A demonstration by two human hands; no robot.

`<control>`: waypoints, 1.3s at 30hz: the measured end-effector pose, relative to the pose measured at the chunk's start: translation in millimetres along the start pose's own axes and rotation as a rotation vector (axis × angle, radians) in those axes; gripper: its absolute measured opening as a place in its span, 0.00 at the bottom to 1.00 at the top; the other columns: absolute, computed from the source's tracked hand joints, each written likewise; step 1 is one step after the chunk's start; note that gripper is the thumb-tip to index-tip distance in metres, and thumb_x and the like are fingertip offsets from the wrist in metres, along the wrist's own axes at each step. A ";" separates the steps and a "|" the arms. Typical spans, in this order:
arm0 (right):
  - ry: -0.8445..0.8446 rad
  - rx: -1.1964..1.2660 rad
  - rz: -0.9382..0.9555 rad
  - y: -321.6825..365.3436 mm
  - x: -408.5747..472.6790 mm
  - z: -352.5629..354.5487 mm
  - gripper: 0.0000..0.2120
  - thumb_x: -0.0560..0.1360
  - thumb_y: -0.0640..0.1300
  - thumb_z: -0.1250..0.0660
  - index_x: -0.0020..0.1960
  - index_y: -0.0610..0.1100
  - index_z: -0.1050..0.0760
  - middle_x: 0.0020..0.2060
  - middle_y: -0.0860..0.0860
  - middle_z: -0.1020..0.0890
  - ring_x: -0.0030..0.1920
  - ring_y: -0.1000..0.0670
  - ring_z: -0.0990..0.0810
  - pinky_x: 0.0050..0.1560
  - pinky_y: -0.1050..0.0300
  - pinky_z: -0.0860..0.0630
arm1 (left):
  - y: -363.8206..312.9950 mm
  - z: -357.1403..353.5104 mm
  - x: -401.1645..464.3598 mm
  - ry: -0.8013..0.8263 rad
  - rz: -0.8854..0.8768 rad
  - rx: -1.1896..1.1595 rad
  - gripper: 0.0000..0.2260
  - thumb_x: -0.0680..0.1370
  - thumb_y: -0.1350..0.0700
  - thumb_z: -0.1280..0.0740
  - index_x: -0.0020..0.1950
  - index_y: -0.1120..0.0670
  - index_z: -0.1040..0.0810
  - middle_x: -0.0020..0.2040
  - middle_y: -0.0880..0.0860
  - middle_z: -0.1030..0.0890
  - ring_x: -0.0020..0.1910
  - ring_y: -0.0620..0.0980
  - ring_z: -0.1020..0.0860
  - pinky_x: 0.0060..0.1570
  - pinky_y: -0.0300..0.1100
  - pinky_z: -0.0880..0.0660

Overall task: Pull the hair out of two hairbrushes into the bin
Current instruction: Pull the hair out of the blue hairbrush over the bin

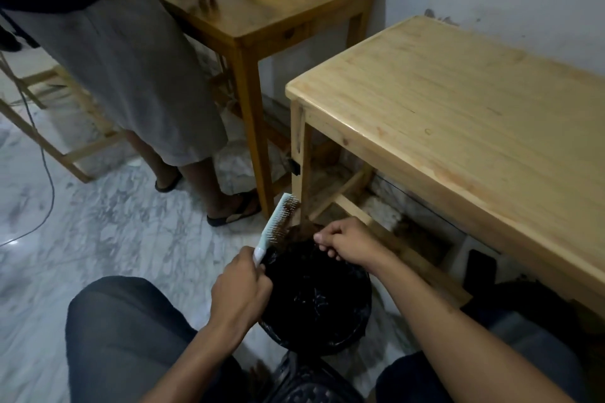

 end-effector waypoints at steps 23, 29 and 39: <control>0.087 -0.048 0.052 -5.6 -1.7 -7.4 0.06 0.80 0.40 0.30 0.45 0.41 0.17 0.37 0.47 0.16 0.33 0.54 0.20 0.37 0.61 0.20 | -10.5 17.0 0.2 -0.077 -0.059 0.069 0.03 0.78 0.58 0.40 0.49 0.50 0.31 0.39 0.49 0.25 0.32 0.50 0.28 0.28 0.46 0.36; 0.076 -0.086 -0.035 -11.3 -2.3 -2.2 0.05 0.80 0.42 0.29 0.46 0.45 0.17 0.40 0.47 0.15 0.39 0.51 0.17 0.45 0.54 0.16 | -14.9 21.0 4.7 -0.129 -0.069 0.105 0.04 0.79 0.60 0.40 0.52 0.53 0.28 0.43 0.52 0.22 0.33 0.54 0.27 0.29 0.46 0.39; 0.264 -0.052 0.167 24.8 -21.2 -26.2 0.10 0.76 0.51 0.26 0.56 0.51 0.16 0.42 0.50 0.13 0.37 0.56 0.17 0.39 0.59 0.23 | -24.1 1.8 -5.2 -0.069 -0.113 0.031 0.06 0.78 0.59 0.40 0.53 0.52 0.28 0.46 0.52 0.21 0.40 0.56 0.23 0.34 0.48 0.30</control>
Point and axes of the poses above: each hand's wrist, its own x-axis towards the middle knuckle, its own z-axis out of the back of the hand, y = z × x, the point moved 7 cm from there along x, towards the middle knuckle
